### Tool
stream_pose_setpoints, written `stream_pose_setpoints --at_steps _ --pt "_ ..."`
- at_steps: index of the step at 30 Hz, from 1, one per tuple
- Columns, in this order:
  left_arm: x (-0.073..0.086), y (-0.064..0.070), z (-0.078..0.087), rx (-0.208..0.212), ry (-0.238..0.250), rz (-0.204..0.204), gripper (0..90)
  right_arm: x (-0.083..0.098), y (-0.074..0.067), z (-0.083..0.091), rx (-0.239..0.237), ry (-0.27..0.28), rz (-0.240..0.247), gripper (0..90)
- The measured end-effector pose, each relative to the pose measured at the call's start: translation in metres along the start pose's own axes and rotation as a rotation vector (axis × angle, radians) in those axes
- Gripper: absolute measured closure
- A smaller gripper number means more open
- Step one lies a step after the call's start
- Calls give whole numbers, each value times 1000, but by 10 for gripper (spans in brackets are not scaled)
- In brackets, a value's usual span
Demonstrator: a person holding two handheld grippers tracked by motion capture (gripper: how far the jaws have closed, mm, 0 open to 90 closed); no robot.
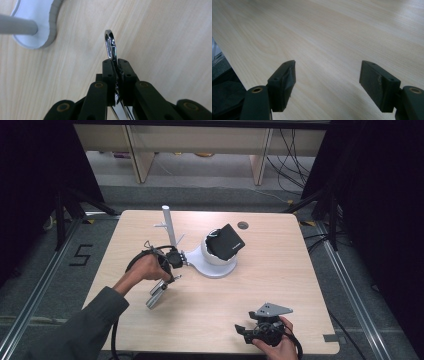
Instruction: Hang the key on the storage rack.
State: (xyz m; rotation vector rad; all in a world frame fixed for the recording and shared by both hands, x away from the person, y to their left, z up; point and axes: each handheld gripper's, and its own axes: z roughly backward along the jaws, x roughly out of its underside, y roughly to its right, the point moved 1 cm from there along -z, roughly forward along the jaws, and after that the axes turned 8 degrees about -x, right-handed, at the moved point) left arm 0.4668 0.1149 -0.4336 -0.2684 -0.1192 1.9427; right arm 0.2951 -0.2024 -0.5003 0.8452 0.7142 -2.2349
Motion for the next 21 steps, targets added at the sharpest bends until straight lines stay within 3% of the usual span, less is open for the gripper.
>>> stream_pose_setpoints --at_steps 3,4,6,13,14,15,16,18,21 --pt "6 -7 15 -16 8 13 844 0 0 0 0 5 -2 303" --pt "9 -8 20 -26 14 18 844 0 -3 0 -3 0 -32 303" --pt "14 -13 31 -33 16 20 844 0 0 0 1 1 -3 303" --pt "37 -29 63 -65 16 68 844 0 0 0 -1 2 -5 303" --pt "40 -30 66 -64 11 72 844 0 -3 0 -3 0 -32 303" --pt "43 -33 70 -74 13 75 844 0 -1 0 -1 5 -10 303" --pt "45 -35 73 -76 6 78 844 0 -3 0 -3 0 -32 303" --pt "49 -39 81 -104 8 93 844 0 0 0 2 1 -4 303" --pt "53 -47 94 -119 20 111 844 -1 0 1 -4 3 -14 303"
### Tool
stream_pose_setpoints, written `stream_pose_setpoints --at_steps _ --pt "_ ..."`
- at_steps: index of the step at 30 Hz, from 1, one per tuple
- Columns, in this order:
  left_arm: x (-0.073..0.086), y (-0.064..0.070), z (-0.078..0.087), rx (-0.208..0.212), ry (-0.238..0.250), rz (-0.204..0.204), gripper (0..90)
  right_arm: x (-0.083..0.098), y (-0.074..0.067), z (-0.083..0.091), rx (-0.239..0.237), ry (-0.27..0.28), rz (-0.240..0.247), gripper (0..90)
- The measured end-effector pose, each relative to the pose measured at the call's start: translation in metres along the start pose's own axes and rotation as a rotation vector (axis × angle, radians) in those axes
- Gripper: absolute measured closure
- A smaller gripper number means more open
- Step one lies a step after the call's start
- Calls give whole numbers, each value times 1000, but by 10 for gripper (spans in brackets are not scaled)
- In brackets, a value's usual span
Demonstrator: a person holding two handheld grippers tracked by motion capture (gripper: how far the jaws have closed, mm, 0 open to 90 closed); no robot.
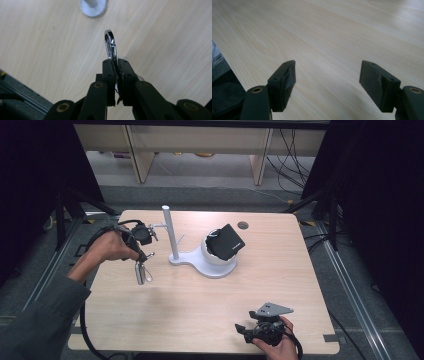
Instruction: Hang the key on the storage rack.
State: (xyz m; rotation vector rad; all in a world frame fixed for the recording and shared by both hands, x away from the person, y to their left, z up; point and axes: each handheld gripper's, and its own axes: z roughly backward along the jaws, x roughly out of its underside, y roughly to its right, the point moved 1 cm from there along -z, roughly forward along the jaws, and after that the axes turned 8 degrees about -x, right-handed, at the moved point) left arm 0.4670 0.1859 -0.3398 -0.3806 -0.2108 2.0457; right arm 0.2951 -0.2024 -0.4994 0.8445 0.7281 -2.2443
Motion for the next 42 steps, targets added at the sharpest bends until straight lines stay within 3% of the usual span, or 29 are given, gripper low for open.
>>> stream_pose_setpoints --at_steps 5,9,13,17,18,19,20,22,23,24,25,26,38,39,40,42 --pt "1 -20 18 -54 0 49 844 0 1 0 6 11 -3 303" --pt "-1 -31 28 -67 14 88 845 0 1 1 7 10 -5 302" --pt "-6 -39 30 -82 4 110 845 0 1 1 6 10 7 302" --pt "-13 -43 31 -91 30 151 846 0 1 1 8 15 9 303" --pt "-15 -46 32 -91 15 139 845 0 1 1 9 13 9 302" --pt "-16 -47 33 -102 14 143 845 0 -1 1 6 9 -22 302" --pt "-17 -46 33 -113 21 163 845 0 -1 1 0 8 -18 303" --pt "-20 -48 35 -120 14 161 845 0 1 1 8 13 7 303" --pt "-23 -48 37 -126 18 169 846 1 -2 0 -3 19 -27 302" --pt "-25 -48 37 -121 18 171 845 0 1 0 6 14 8 303" --pt "-27 -47 37 -126 14 173 845 0 2 -1 -22 18 3 302" --pt "-29 -47 37 -130 -3 172 845 0 1 0 3 8 -1 302" --pt "-50 -38 41 -133 -34 156 845 0 0 -1 -4 1 5 302" --pt "-52 -38 40 -141 -38 149 845 1 -3 -1 -8 -2 -24 302" --pt "-53 -37 39 -142 -31 155 845 0 0 -1 0 -2 11 302" --pt "-55 -35 39 -141 -32 150 845 0 0 -1 -1 0 9 302"
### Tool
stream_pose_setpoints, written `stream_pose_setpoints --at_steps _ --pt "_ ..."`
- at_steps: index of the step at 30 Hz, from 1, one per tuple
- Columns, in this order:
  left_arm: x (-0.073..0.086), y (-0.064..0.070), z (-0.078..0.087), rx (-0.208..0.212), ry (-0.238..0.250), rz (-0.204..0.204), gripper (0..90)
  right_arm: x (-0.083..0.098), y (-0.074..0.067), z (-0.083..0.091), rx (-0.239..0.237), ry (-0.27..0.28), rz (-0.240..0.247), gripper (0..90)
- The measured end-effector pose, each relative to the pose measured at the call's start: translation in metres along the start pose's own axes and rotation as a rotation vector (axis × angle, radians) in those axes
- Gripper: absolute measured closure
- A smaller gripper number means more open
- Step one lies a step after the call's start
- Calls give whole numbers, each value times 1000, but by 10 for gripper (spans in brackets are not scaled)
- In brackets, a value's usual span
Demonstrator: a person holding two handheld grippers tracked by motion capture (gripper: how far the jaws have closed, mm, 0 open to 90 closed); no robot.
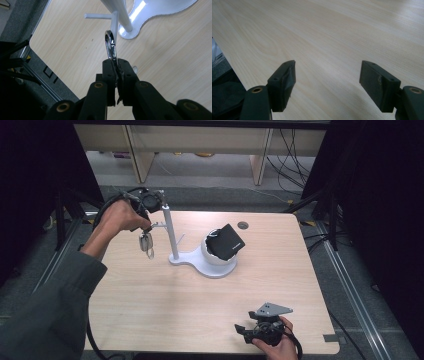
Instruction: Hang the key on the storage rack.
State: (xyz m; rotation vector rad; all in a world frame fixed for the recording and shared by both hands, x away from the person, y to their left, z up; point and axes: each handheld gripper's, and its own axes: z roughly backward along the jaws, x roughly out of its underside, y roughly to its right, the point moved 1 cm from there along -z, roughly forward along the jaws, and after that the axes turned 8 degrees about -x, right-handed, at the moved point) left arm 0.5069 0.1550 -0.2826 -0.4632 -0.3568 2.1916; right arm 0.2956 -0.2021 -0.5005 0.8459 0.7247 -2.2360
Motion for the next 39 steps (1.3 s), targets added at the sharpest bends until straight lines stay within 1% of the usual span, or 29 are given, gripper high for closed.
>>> stream_pose_setpoints --at_steps 1,3,4,5,6,8,9,10,11,12,13,14,15,16,17,18,22,24,26,28,29,30,31,32,35,36,37,38,39 --pt "-2 2 1 -12 -7 -7 845 0 0 0 -2 1 0 302" --pt "-4 4 2 -17 -14 -11 844 0 0 0 0 -4 1 302" --pt "-5 6 1 -26 -5 -11 844 0 0 0 1 -5 3 302" --pt "-5 7 2 -30 -17 -27 843 0 0 0 2 -3 2 302" --pt "-6 8 1 -32 -17 -28 842 0 0 0 -5 -4 -2 302" --pt "-7 9 0 -46 -21 -24 842 0 0 0 1 -3 3 302" --pt "-7 10 -1 -43 -18 -12 842 0 0 0 3 -6 3 302" --pt "-8 9 -2 -44 -33 -33 841 0 1 0 -1 -6 1 302" --pt "-9 11 -3 -48 -30 -29 837 0 1 0 -1 -5 0 301" --pt "-10 11 -2 -43 -42 -38 830 0 0 0 -2 -4 0 302" --pt "-10 12 -2 -35 -20 -32 857 0 1 0 -1 -5 2 301" --pt "-12 13 -2 -34 -10 -28 854 0 1 -1 1 -8 3 301" --pt "-13 15 -1 -33 -13 -36 857 0 1 -1 2 -6 1 301" --pt "-14 16 -2 -30 -11 -44 858 0 0 0 4 -10 -13 301" --pt "-15 16 -2 -27 -17 -43 853 0 0 0 3 -9 -15 301" --pt "-16 17 -2 -29 -15 -45 847 0 1 0 0 -6 1 301" --pt "-16 20 -3 -21 -19 -59 833 0 0 0 -2 -6 -1 301" --pt "-16 20 -3 -20 -12 -56 825 0 1 0 -4 -7 3 301" --pt "-15 20 -2 -15 6 -36 817 0 1 0 -1 -6 0 301" --pt "-14 19 -2 -12 -3 -46 803 0 -1 1 -1 -10 -29 301" --pt "-12 19 0 -1 6 -31 796 0 0 1 2 -7 -13 302" --pt "-11 19 0 7 21 -20 786 0 0 1 1 -4 -15 301" --pt "-10 19 0 15 32 -13 782 0 -2 1 -3 -9 -36 301" --pt "-8 20 0 18 31 -18 773 0 1 1 -2 0 -8 302" --pt "-1 23 -1 43 49 -19 747 0 1 1 4 2 -3 301" --pt "0 24 -1 47 64 -10 739 0 1 1 2 -2 -7 301" --pt "2 25 -1 53 69 -7 739 0 1 1 0 2 -11 302" --pt "5 26 -2 62 70 -15 738 0 0 1 5 7 -11 302" --pt "6 27 -2 68 74 -14 730 0 1 1 6 9 -5 302"
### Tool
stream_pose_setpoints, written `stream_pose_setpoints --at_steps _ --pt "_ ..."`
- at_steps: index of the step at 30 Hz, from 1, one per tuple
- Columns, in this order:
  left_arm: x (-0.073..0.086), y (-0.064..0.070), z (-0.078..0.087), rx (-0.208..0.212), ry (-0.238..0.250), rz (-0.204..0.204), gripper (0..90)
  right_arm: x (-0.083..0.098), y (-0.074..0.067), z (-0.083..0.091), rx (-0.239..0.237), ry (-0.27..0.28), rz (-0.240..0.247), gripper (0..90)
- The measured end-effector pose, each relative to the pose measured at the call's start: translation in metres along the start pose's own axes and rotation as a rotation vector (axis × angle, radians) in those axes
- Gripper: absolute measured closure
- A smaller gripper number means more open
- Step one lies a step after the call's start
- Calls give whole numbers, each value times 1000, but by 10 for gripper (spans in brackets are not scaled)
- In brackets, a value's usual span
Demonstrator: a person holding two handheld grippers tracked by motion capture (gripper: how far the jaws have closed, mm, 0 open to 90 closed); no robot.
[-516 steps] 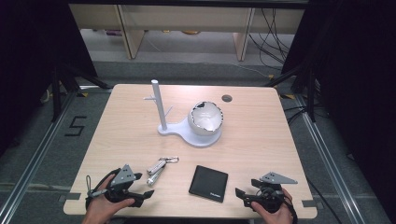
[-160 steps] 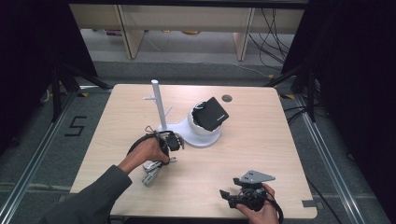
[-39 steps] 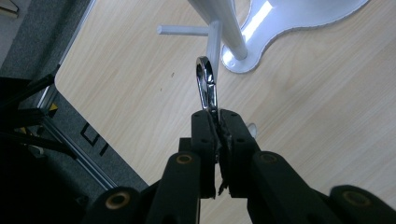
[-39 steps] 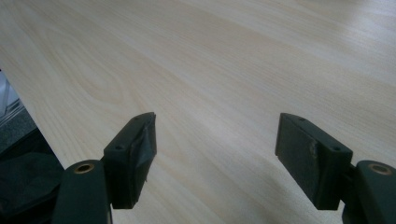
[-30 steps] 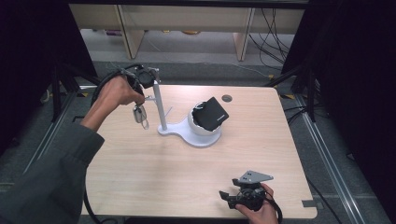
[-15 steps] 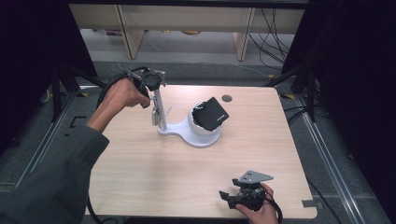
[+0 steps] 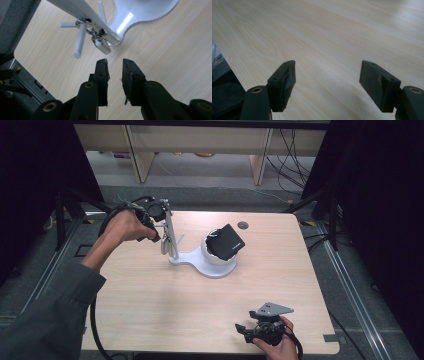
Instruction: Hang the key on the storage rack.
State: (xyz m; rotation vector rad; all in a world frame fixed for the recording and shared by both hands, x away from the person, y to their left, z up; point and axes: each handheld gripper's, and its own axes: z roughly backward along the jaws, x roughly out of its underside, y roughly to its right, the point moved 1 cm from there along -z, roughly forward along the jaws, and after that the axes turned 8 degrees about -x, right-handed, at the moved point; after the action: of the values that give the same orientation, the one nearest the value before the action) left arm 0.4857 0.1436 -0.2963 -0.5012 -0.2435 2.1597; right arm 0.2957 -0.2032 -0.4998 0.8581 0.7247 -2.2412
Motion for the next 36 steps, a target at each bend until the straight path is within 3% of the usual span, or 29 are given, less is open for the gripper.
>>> stream_pose_setpoints --at_steps 8,15,20,24,26,27,29,30,31,32,36 --pt "12 6 -1 33 48 4 702 0 1 0 -1 0 3 302" --pt "24 21 -7 78 106 -4 671 0 1 0 4 2 4 302" --pt "35 32 -15 108 122 -16 628 0 1 0 3 0 0 302" --pt "43 35 -25 115 138 2 592 0 1 0 5 3 4 302" --pt "47 40 -28 129 157 3 570 0 0 1 0 0 -17 302" --pt "49 43 -29 134 164 14 554 0 1 1 3 3 2 302" --pt "51 48 -31 137 169 -12 517 0 0 1 2 2 -26 301" --pt "53 51 -33 140 175 -10 501 0 3 1 5 3 10 302" --pt "54 54 -34 139 182 -15 491 0 1 1 -5 3 -16 302" --pt "56 57 -36 143 194 -11 485 0 3 1 3 4 7 302" --pt "62 69 -41 159 221 -4 447 0 1 2 -4 10 0 302"
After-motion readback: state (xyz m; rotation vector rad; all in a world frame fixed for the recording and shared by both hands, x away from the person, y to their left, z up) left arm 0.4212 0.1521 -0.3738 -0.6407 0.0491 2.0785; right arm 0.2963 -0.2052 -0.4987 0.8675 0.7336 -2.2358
